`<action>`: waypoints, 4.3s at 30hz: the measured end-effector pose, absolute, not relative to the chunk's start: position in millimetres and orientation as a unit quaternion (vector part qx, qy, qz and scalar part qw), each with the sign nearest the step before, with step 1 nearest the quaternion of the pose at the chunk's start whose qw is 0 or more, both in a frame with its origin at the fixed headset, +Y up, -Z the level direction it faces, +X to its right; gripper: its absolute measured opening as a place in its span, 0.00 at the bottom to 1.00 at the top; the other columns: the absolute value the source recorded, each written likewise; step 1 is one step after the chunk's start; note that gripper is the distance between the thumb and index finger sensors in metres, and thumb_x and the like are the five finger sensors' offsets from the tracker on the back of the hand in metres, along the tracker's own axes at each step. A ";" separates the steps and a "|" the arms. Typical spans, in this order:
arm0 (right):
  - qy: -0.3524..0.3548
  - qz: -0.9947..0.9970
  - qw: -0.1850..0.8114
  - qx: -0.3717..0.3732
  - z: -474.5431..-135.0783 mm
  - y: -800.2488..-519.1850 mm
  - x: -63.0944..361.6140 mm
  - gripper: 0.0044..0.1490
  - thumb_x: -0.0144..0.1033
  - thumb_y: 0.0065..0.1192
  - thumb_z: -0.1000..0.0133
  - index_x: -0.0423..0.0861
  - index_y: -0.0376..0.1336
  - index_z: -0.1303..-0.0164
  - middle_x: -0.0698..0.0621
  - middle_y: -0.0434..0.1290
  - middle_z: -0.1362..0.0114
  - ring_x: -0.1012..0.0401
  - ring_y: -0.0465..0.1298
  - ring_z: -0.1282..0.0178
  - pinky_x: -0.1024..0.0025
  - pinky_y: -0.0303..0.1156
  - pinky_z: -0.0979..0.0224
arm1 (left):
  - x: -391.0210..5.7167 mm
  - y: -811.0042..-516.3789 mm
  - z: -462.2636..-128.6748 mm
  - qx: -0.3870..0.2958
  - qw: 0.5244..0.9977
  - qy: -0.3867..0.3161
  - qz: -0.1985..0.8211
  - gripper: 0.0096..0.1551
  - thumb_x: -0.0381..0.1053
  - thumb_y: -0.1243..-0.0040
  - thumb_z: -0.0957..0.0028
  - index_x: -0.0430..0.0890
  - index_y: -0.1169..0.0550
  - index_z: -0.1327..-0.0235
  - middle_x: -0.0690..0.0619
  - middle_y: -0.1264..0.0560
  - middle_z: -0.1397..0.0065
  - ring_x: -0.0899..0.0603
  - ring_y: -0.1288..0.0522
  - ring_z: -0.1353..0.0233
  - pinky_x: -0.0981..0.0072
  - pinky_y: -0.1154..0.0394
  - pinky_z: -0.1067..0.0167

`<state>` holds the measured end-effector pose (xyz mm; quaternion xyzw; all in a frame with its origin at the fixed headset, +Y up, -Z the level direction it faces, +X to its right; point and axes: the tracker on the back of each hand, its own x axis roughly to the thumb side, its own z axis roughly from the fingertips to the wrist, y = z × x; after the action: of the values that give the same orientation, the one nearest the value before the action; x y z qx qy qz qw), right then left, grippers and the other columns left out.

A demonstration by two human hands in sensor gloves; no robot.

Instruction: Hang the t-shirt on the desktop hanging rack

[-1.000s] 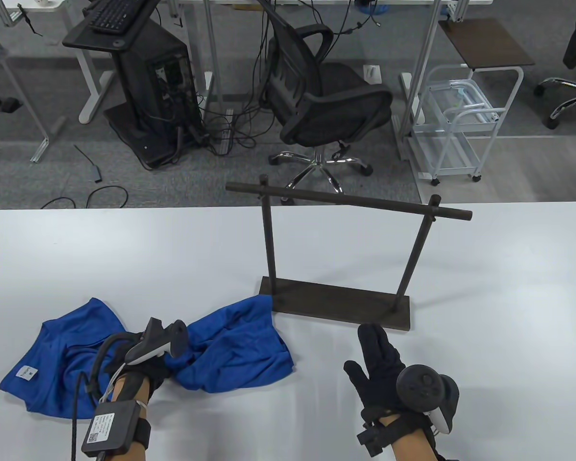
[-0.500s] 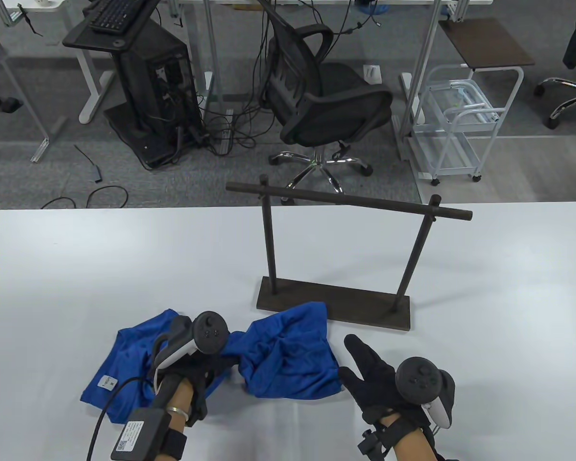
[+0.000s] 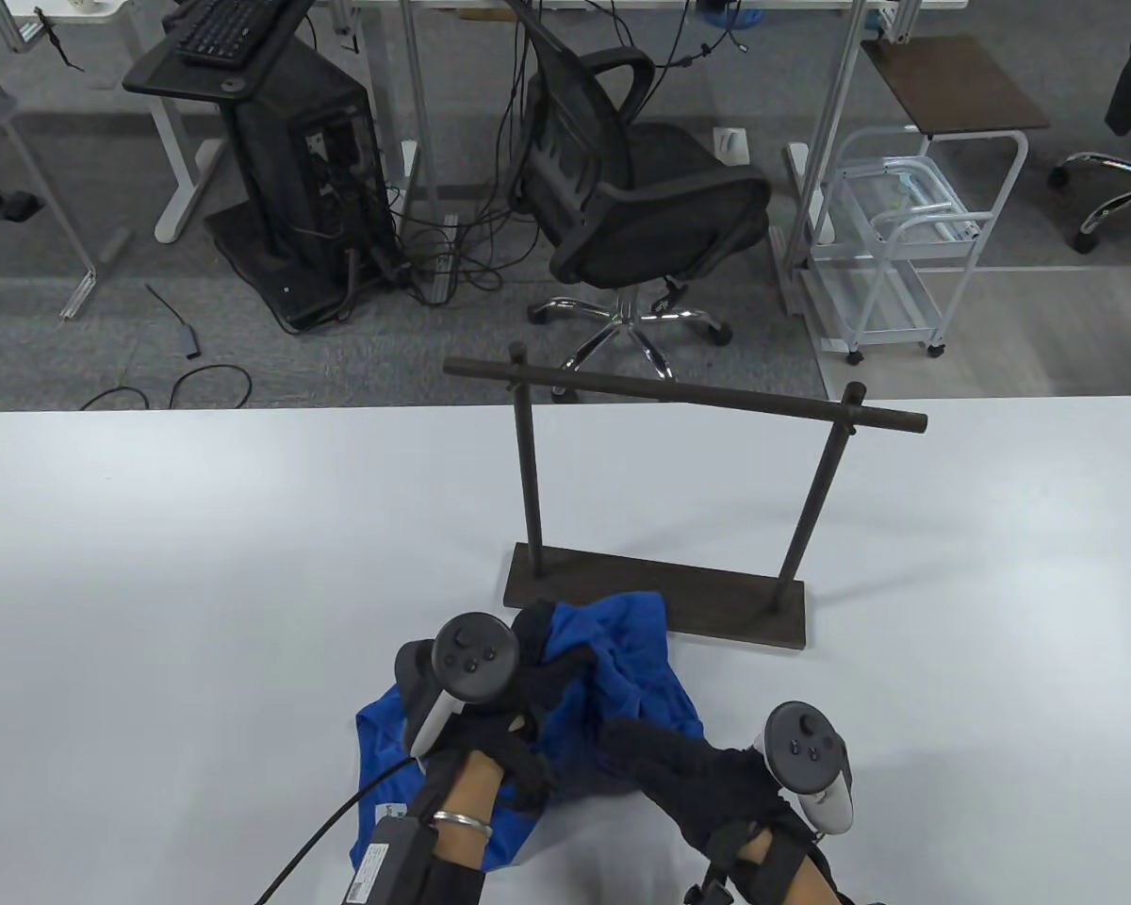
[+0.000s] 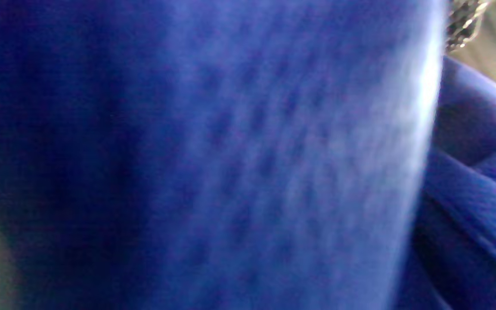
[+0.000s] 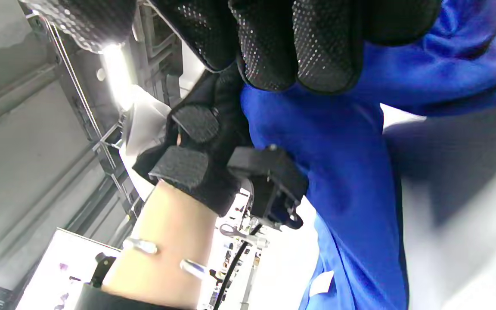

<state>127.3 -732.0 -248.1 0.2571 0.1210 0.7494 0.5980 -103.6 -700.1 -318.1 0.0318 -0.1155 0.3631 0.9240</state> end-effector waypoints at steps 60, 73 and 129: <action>-0.032 0.639 0.733 0.231 -328.5 -524.1 162.9 0.39 0.43 0.59 0.42 0.45 0.50 0.24 0.42 0.63 0.25 0.39 0.63 0.29 0.32 0.50 0.28 | -141.1 -687.9 -286.8 0.133 0.902 -0.211 0.351 0.48 0.67 0.53 0.52 0.48 0.49 0.21 0.36 0.43 0.20 0.26 0.38 0.24 0.25 0.41 0.34; -0.114 0.643 0.717 0.245 -338.2 -411.2 173.3 0.38 0.41 0.61 0.43 0.46 0.53 0.24 0.39 0.63 0.26 0.42 0.71 0.43 0.36 0.58 0.32 | -143.7 -697.2 -290.3 0.112 0.922 -0.205 0.310 0.48 0.66 0.53 0.52 0.48 0.49 0.22 0.36 0.43 0.20 0.26 0.37 0.24 0.26 0.40 0.34; -0.046 0.915 0.367 -0.163 -449.7 -440.1 140.1 0.37 0.43 0.70 0.49 0.28 0.70 0.40 0.28 0.69 0.34 0.34 0.73 0.48 0.32 0.51 0.29 | -142.5 -721.2 -291.7 0.060 0.968 -0.200 0.136 0.49 0.65 0.51 0.52 0.44 0.48 0.22 0.35 0.44 0.20 0.27 0.35 0.26 0.28 0.38 0.35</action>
<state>140.1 -440.1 -449.7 -0.1633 -0.0457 0.9147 0.3669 -142.5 -721.2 -291.7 0.0597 -0.2000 0.1358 0.9685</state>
